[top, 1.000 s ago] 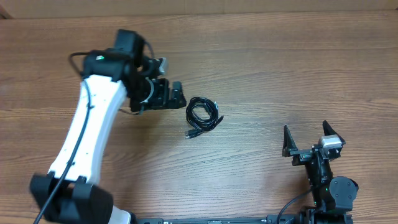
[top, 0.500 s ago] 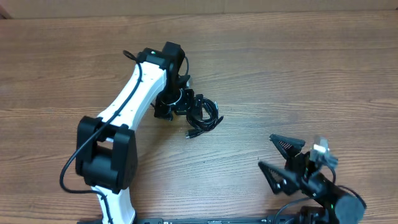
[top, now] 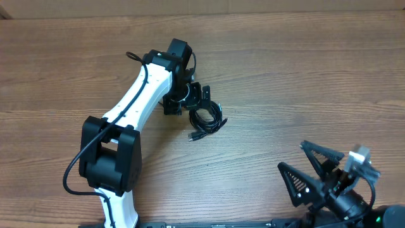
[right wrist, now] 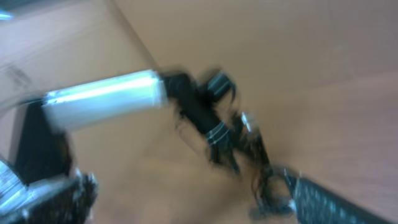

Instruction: Untangle cables

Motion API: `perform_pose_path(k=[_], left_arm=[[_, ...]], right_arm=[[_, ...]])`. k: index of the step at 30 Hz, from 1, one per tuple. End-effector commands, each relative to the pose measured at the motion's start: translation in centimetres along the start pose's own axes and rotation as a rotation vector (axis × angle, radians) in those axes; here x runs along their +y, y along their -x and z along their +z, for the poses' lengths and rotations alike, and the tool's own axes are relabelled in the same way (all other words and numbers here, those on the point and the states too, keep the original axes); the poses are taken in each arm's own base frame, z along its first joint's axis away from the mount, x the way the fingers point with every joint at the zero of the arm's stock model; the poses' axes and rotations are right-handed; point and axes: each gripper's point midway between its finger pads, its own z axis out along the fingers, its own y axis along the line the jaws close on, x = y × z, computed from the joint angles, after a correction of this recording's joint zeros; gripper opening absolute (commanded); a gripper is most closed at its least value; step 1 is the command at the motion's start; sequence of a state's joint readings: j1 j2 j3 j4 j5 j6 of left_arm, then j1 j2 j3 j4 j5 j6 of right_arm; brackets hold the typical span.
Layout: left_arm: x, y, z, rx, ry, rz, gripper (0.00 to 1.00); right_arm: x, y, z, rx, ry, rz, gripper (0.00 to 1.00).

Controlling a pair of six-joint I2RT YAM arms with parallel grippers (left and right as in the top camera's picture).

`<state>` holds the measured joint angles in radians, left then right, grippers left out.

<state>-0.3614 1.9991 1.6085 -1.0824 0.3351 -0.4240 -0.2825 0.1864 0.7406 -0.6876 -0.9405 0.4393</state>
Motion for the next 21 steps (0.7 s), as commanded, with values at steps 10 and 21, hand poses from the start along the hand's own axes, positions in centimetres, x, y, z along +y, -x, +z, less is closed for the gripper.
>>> perform_pose_path(k=[10, 21], left_arm=[[1.9, 1.3, 1.4, -0.111, 0.178, -0.071, 1.00], [2.6, 1.4, 3.8, -0.096, 0.180, -0.074, 0.91]], right_arm=[[-4.8, 1.5, 1.5, 0.316, -0.282, 0.300, 1.00], [-5.0, -1.4, 4.6, 0.547, -0.168, 0.477, 0.89]])
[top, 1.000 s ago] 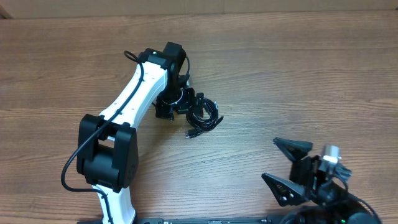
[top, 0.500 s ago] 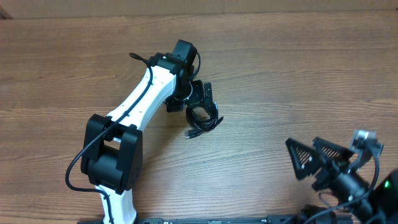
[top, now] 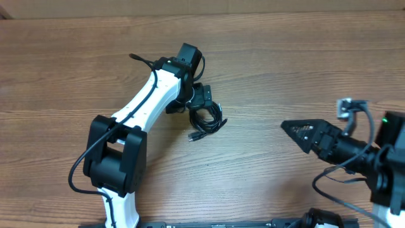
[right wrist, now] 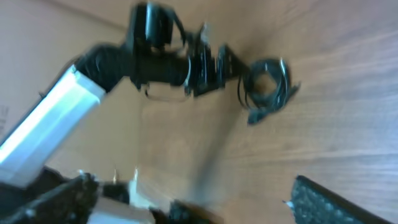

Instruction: Untangle cables

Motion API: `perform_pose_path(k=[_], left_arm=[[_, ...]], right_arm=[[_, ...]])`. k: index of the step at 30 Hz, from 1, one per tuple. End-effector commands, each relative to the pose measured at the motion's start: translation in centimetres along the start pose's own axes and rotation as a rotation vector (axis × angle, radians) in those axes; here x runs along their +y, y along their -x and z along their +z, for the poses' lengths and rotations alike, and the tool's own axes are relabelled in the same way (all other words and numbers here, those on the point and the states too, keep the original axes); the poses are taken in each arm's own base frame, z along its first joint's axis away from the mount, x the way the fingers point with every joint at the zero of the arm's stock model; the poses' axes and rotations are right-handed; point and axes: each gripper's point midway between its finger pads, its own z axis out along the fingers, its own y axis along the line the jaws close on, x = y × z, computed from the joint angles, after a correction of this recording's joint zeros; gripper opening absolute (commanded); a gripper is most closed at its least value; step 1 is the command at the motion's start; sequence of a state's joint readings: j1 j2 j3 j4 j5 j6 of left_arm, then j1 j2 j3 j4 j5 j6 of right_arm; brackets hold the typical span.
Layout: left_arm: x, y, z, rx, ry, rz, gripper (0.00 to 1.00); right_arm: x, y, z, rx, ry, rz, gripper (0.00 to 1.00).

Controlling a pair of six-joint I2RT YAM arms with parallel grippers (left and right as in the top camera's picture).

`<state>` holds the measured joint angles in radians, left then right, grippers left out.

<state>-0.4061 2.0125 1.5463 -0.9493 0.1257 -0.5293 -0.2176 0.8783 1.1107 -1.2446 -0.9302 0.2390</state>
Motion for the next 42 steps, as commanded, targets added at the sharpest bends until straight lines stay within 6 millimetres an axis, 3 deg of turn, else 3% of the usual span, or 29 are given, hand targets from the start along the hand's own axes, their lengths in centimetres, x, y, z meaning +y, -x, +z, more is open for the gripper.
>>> perform_pose_path(k=[1, 3, 7, 11, 20, 26, 27, 28, 30, 33, 36, 42], left_arm=[[0.6, -0.9, 2.0, 0.047, 0.023, -0.022, 0.86], [0.6, -0.9, 2.2, 0.053, 0.025, -0.022, 0.83], [0.7, -0.9, 2.2, 0.052, 0.026, -0.022, 0.66], [0.8, -1.1, 2.2, 0.058, 0.033, -0.022, 0.72], [1.6, -1.4, 3.3, 0.049, 0.054, -0.023, 0.64], [1.8, -1.4, 3.4, 0.046, 0.065, -0.022, 0.31], [1.8, -1.4, 3.4, 0.043, 0.064, -0.022, 0.23], [1.8, -1.3, 3.4, 0.042, 0.062, -0.022, 0.04], [1.8, -1.1, 3.2, 0.042, 0.057, -0.025, 0.04], [0.9, -0.8, 2.1, 0.047, 0.013, 0.032, 0.04], [-0.4, -0.2, -0.2, 0.044, -0.026, 0.077, 0.04], [-3.1, 1.2, -8.1, -0.033, -0.108, 0.093, 0.04]], right_arm=[[0.1, -0.8, 0.9, 0.062, -0.033, -0.027, 0.88], [-0.2, -1.8, 2.1, 0.134, -0.053, -0.020, 0.86], [-1.8, -2.3, 3.7, 0.188, -0.166, 0.033, 0.86], [-2.1, -3.0, 5.6, 0.251, -0.204, 0.067, 0.86], [-0.1, -4.8, 10.0, 0.380, -0.156, 0.008, 0.87], [0.3, -5.7, 11.7, 0.428, -0.142, -0.026, 0.95], [0.3, -5.7, 11.8, 0.429, -0.146, -0.013, 0.97], [0.3, -5.7, 11.8, 0.429, -0.149, 0.000, 0.99], [0.3, -5.7, 11.8, 0.430, -0.150, 0.001, 1.00], [0.3, -5.7, 11.8, 0.431, -0.152, 0.002, 1.00], [-0.1, -5.7, 11.7, 0.426, -0.170, 0.003, 1.00], [-1.1, -5.3, 11.7, 0.400, -0.230, -0.003, 1.00]])
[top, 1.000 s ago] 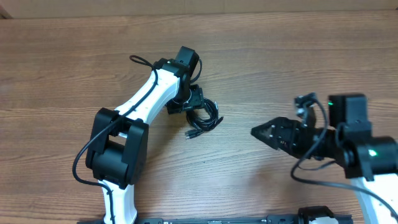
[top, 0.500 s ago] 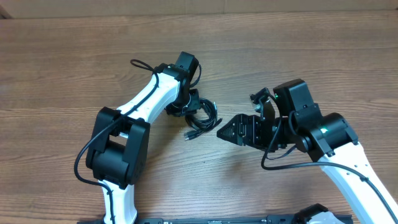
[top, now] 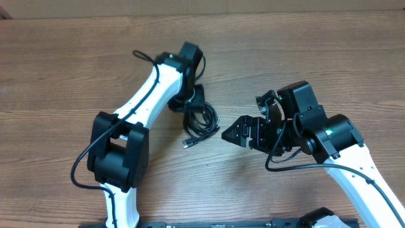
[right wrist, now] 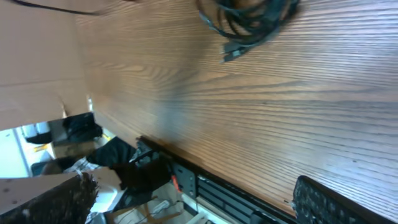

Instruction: Untangle cables

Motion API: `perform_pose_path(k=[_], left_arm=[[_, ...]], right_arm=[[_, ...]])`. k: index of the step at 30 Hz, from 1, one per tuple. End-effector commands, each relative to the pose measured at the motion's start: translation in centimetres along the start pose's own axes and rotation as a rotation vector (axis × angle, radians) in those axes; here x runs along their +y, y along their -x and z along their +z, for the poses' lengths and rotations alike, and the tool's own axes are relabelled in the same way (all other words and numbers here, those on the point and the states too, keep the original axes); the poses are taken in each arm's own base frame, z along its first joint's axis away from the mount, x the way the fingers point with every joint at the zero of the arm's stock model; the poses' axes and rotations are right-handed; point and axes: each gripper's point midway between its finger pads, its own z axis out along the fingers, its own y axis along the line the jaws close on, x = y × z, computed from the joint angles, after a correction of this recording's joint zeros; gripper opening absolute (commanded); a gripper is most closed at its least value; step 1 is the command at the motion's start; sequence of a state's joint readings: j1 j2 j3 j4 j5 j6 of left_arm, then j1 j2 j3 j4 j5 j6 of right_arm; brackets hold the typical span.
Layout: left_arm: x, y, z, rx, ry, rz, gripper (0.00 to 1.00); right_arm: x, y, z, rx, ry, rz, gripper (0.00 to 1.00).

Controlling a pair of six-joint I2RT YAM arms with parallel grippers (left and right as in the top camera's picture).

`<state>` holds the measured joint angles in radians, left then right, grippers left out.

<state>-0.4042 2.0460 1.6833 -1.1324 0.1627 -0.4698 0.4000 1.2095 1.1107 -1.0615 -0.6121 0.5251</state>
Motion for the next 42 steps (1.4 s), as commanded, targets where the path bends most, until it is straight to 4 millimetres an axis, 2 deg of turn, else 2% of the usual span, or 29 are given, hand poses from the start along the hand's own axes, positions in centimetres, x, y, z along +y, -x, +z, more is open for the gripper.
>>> perform_pose_path(k=[1, 2, 3, 5, 10, 12, 16, 19, 21, 23, 26, 28, 32, 37, 39, 42], left_arm=[[-3.0, 1.6, -7.8, -0.146, -0.130, 0.059, 0.04], [-3.4, 1.6, -9.1, -0.164, -0.150, 0.064, 0.04], [-4.2, 1.5, -11.6, -0.199, -0.193, 0.077, 0.04], [-5.2, 1.0, -13.7, -0.223, -0.251, 0.094, 0.04], [-8.3, -0.9, -18.3, -0.244, -0.468, 0.158, 0.04], [-8.4, -1.2, -19.4, -0.259, -0.493, 0.146, 0.04], [-4.3, -1.3, -17.9, -0.261, -0.274, -0.048, 0.04], [-3.5, -2.5, -16.6, -0.201, -0.200, -0.075, 0.04], [-3.9, -3.6, -15.7, -0.141, -0.197, -0.066, 0.04], [-5.6, -5.2, -15.2, -0.053, -0.259, -0.045, 0.04], [-9.5, -7.9, -16.4, 0.102, -0.486, 0.013, 0.04], [-10.7, -7.7, -17.1, 0.093, -0.560, 0.062, 0.04], [-8.9, -6.9, -16.0, 0.060, -0.442, -0.035, 0.04], [-8.9, -7.0, -16.1, 0.065, -0.442, -0.041, 0.04], [-8.9, -7.2, -16.0, 0.079, -0.438, -0.069, 0.04], [-9.2, -7.4, -16.0, 0.094, -0.443, -0.099, 0.04]], right_arm=[[-0.3, 0.5, -0.2, -0.033, -0.033, -0.004, 1.00], [-0.3, 0.6, -0.2, -0.035, -0.036, -0.005, 1.00], [-0.4, 0.7, -0.2, -0.039, -0.042, -0.004, 1.00], [-0.5, 0.7, -0.2, -0.041, -0.045, -0.005, 1.00], [-0.5, 0.7, -0.2, -0.040, -0.044, -0.005, 1.00], [-0.4, 0.7, -0.2, -0.040, -0.043, -0.005, 1.00], [0.3, 0.6, -0.2, -0.028, -0.005, -0.013, 1.00], [0.8, 0.8, -0.2, -0.035, 0.022, -0.027, 1.00], [1.0, 1.0, -0.2, -0.043, 0.028, -0.023, 1.00], [1.4, 1.0, -0.2, -0.039, 0.048, -0.028, 1.00], [2.4, 0.8, -0.3, -0.022, 0.099, -0.042, 1.00], [2.9, 0.8, -0.3, -0.017, 0.126, -0.053, 1.00], [4.2, 0.4, -0.6, 0.005, 0.200, -0.142, 0.99], [4.7, 1.1, -0.7, -0.027, 0.214, -0.188, 1.00], [4.9, 1.4, -0.7, -0.048, 0.218, -0.261, 1.00], [4.2, 2.2, -0.6, -0.092, 0.163, -0.318, 1.00]])
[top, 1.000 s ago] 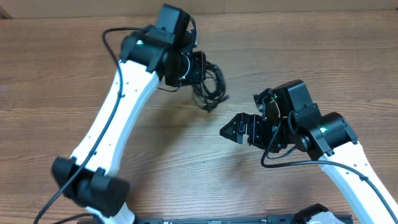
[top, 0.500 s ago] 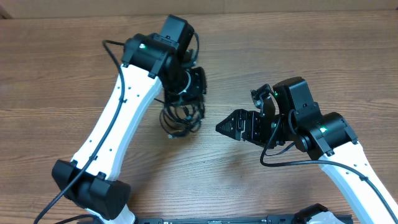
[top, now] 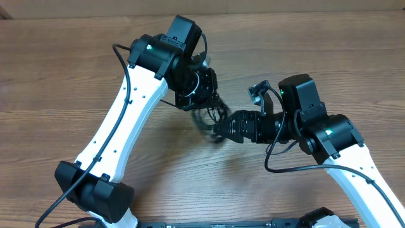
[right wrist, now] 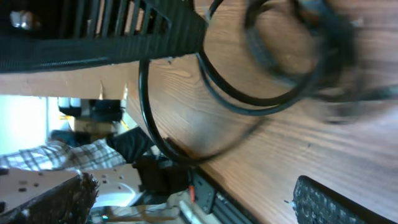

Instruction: Untangle cables

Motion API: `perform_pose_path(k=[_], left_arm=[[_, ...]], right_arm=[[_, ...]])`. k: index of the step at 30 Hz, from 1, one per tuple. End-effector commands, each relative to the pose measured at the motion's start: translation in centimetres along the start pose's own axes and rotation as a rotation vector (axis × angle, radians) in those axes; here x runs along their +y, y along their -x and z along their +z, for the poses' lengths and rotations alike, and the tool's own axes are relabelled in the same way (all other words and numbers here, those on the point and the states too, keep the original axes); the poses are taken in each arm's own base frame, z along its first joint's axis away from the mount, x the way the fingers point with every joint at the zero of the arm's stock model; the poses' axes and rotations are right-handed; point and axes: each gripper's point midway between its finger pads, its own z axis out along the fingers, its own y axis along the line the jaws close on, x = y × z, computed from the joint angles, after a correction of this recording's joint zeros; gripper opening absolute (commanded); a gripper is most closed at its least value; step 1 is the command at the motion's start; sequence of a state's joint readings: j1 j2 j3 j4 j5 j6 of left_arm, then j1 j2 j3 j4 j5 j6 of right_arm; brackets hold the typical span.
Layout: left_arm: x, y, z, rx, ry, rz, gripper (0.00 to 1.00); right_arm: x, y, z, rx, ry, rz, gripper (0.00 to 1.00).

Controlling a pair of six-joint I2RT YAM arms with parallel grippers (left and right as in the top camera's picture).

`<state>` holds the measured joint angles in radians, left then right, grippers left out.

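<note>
A black cable bundle hangs in loose loops from my left gripper, which is shut on its upper part and holds it above the wooden table. My right gripper reaches in from the right at the bundle's lower loops. In the right wrist view the cable loops hang blurred near the top. The ribbed left finger crosses above them. My right gripper is wide open with nothing between its fingers.
The left arm's base stands at the front left and the right arm's base at the front right. The table's front edge and clutter beyond it show in the right wrist view.
The left arm has risen and the bundle, which lay on the table, now hangs from its gripper. My right gripper has moved a little left, up to the bundle's lower loops, still open.
The left gripper was down at the bundle lying on the table while my right arm stood at the front right corner. The right gripper was then at the right edge, then just right of the bundle. Now the bundle is lifted and the right gripper is at it.
</note>
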<state>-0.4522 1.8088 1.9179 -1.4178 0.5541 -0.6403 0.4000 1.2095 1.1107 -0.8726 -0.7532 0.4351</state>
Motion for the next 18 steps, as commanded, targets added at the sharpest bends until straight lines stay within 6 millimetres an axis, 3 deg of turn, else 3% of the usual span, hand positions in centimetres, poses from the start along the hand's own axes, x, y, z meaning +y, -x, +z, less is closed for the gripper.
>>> perform_pose_path(k=[1, 5, 9, 11, 16, 17, 18], left_arm=[[-0.9, -0.4, 0.0, 0.011, -0.022, -0.058, 0.04], [-0.8, -0.5, 0.0, 0.016, -0.017, -0.229, 0.04], [-0.8, -0.5, 0.0, 0.016, -0.017, -0.295, 0.04], [-0.9, -0.6, 0.0, 0.024, -0.020, -0.297, 0.04], [-2.0, -1.9, -0.1, 0.101, -0.077, -0.304, 0.04], [-1.9, -1.8, -0.1, 0.098, -0.075, -0.304, 0.04], [-1.8, -1.8, -0.1, 0.096, -0.072, -0.300, 0.04]], right_arm=[[-0.7, 0.9, -0.2, -0.044, -0.063, -0.109, 1.00], [-2.0, 1.8, -0.2, -0.085, -0.139, -0.114, 0.90], [-2.6, 2.2, 0.4, -0.076, -0.148, -0.104, 0.89], [-3.2, 2.3, 1.3, -0.054, -0.155, -0.093, 0.74], [-3.8, 2.8, 4.1, -0.009, -0.150, -0.140, 0.73], [-3.9, 3.0, 4.4, -0.008, -0.147, -0.145, 0.71], [-3.9, 3.2, 4.7, -0.011, -0.144, -0.149, 0.62]])
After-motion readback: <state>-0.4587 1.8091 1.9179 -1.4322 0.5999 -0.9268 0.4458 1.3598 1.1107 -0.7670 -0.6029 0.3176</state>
